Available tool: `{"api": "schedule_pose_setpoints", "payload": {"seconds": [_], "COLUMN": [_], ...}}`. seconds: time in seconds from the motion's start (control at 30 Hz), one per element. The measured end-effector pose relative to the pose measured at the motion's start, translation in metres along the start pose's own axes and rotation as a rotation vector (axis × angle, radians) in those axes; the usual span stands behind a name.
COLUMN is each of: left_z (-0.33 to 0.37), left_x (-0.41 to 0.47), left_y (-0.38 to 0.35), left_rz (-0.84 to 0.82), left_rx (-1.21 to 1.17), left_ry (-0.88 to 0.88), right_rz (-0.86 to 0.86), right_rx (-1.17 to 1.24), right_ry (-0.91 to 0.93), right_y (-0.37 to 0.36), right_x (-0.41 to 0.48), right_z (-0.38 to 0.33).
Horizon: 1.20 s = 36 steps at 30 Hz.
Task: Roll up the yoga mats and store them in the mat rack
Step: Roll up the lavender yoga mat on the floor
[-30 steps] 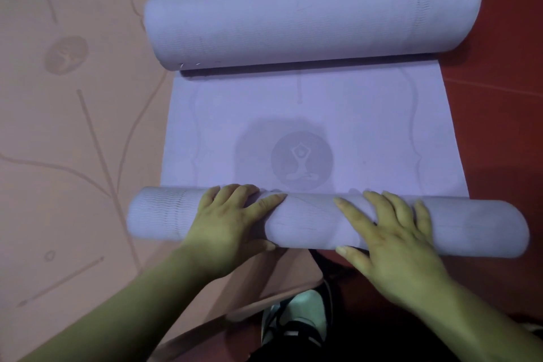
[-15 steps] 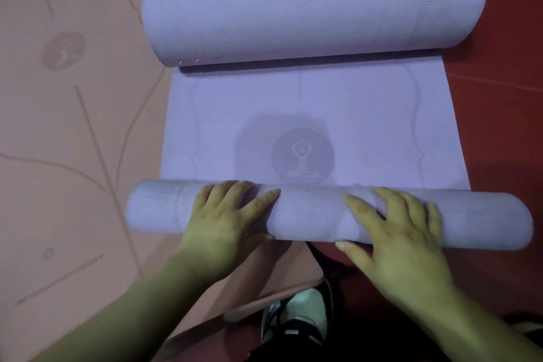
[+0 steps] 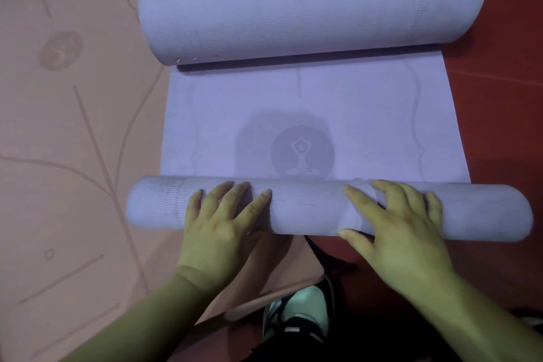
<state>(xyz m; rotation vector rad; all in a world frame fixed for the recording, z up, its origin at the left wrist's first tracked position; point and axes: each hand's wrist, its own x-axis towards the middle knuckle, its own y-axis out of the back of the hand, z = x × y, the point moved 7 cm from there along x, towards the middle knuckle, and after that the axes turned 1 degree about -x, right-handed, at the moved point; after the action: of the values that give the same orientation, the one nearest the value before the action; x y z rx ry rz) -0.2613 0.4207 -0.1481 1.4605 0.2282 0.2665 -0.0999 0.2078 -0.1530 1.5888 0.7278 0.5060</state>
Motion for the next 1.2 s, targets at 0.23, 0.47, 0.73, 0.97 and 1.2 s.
{"api": "schedule_pose_setpoints", "payload": {"seconds": [0.23, 0.47, 0.73, 0.97, 1.2], "left_z": [-0.012, -0.012, -0.011, -0.02, -0.016], "left_x": [0.023, 0.023, 0.011, 0.03, 0.027], "left_y": [0.007, 0.007, 0.007, 0.012, 0.013], "left_rz": [-0.096, -0.081, 0.047, -0.023, 0.012], "left_rx": [-0.068, -0.104, -0.034, -0.099, -0.073], "left_ry": [-0.004, 0.026, 0.044, 0.056, 0.026], "right_rz": [0.088, 0.096, 0.079, 0.138, 0.127], "right_rx": [0.017, 0.03, 0.034, 0.056, 0.069], "right_ry": [-0.078, -0.097, -0.085, -0.076, -0.083], "right_y": [0.007, 0.005, 0.004, 0.009, 0.008], "right_x": [-0.009, 0.001, 0.006, 0.006, 0.015], "right_z": [-0.002, 0.002, 0.003, 0.002, 0.005]}}
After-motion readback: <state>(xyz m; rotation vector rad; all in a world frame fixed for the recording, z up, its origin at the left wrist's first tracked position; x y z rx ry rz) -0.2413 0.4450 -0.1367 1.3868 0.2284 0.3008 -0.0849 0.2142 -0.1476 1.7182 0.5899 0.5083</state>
